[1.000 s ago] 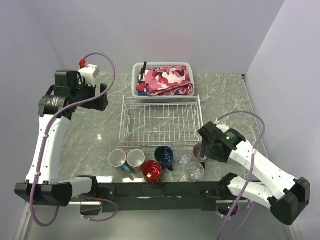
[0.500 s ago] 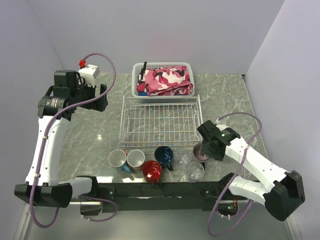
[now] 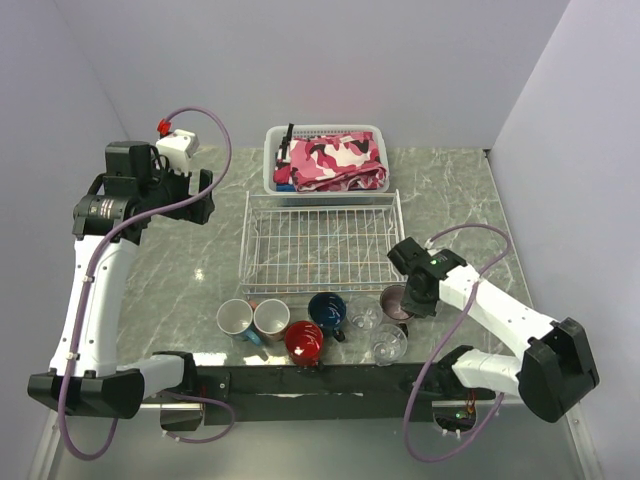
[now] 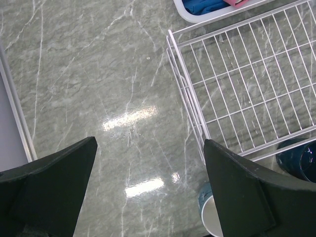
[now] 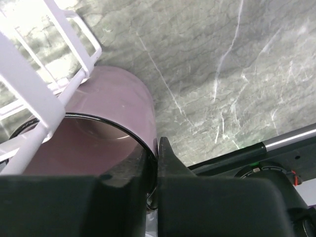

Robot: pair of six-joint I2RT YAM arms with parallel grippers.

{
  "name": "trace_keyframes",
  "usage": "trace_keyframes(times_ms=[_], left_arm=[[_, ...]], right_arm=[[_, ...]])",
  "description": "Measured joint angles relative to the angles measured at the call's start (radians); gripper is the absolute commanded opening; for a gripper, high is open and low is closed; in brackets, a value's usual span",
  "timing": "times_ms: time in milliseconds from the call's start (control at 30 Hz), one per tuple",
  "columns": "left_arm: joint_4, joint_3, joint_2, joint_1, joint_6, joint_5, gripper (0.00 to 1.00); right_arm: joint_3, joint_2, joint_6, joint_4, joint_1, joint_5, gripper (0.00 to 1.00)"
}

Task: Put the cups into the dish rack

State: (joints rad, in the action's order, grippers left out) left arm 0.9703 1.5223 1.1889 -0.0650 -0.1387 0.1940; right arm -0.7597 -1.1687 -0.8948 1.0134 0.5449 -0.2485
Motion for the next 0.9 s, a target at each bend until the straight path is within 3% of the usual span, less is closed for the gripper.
trace_keyframes(times_ms=[200,300,467,667,767,900], left_arm=[[0.0,0.0,-0.001,0.0,-0.004,0.001,0.96],[-0.001,0.0,-0.001,0.0,-0.004,0.005,0.96],[-0.003,0.0,0.0,0.0,-0.004,0.014,0.96],[-0.006,0.008,0.015,0.0,0.003,0.038,0.96],[0.0,0.052,0.042,0.0,0.024,0.08,0.96],[0.008,0.158,0.087,0.0,0.067,0.171,0.96]], right_arm=[[-0.001,0.025,-0.014,0.016,0.0,0.006,0.0],[-0.03,0.06,-0.017,0.101,0.0,-0.005,0.0],[-0.2,0.114,-0.017,0.26,0.0,-0.03,0.0],[-0.329,0.147,0.008,0.326,-0.001,-0.003,0.0],[-0.406,0.141,0.049,0.346,-0.004,0.069,0.0],[-0.633,0.076,0.112,0.309,-0.014,0.24,0.0]])
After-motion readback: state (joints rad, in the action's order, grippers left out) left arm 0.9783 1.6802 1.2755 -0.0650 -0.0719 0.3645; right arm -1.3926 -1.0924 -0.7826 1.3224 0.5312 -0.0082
